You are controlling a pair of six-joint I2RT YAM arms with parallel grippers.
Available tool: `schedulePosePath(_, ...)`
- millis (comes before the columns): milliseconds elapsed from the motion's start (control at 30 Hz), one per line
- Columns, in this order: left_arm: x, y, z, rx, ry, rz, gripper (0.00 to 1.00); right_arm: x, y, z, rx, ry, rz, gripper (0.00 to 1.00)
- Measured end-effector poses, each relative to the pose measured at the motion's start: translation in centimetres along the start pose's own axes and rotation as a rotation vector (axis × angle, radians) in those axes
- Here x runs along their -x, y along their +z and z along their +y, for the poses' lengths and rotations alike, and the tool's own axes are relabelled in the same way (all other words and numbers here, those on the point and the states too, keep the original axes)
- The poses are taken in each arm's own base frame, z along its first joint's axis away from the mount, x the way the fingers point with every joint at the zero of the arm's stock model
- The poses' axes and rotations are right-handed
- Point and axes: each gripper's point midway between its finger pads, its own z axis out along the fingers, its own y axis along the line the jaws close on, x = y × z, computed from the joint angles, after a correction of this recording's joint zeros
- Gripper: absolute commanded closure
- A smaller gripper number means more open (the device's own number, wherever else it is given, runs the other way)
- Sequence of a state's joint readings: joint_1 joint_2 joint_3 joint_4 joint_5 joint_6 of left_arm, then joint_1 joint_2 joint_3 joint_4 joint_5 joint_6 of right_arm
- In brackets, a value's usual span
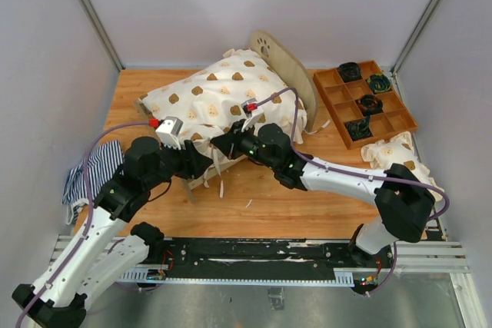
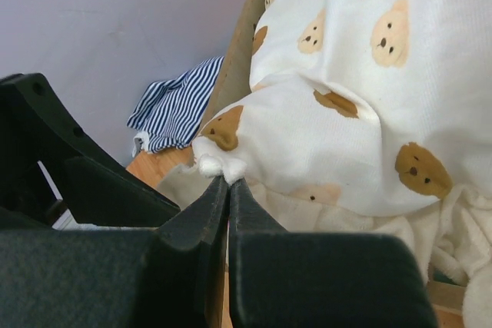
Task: Set up the pet bed
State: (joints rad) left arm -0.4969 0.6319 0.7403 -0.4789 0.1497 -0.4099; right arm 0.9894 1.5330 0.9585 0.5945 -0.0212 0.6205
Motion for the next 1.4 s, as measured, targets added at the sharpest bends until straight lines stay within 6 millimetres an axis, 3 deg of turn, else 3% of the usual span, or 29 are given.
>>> schedulePosePath(333,-2.3,1.8,1.7,0.049,0.011,0.074,0.46,0.9,0.5,-1.3,-0.018,0.013,-0.011,1.0)
schedulePosePath(700,-2.8,4.0,2.4,0.04,0.044,0.067,0.51,1.1,1.1,-0.9,-0.005,0.028,-0.008,1.0)
schedulePosePath(833,-3.6,5.1,3.1,0.058,0.046,0.099,0.62,1.1,1.1,-0.9,-0.005,0.032,-0.007,1.0)
schedulePosePath(900,-3.8,5.3,3.3,0.065,0.049,0.103,0.78,1.1,1.1,-0.9,-0.005,0.033,-0.008,1.0)
schedulePosePath(1000,-3.3,5.3,3.4,0.071,0.054,0.084,0.99,1.2,1.0,-1.0,-0.002,0.034,-0.006,1.0)
schedulePosePath(1267,-0.2,3.7,4.1,0.144,0.103,-0.048,1.0,1.7,1.2,-3.5,-0.03,0.039,0.0,0.93)
schedulePosePath(1400,2.7,2.9,4.2,0.188,0.151,-0.128,1.0,1.2,1.7,-4.6,-0.046,0.042,0.022,1.0)
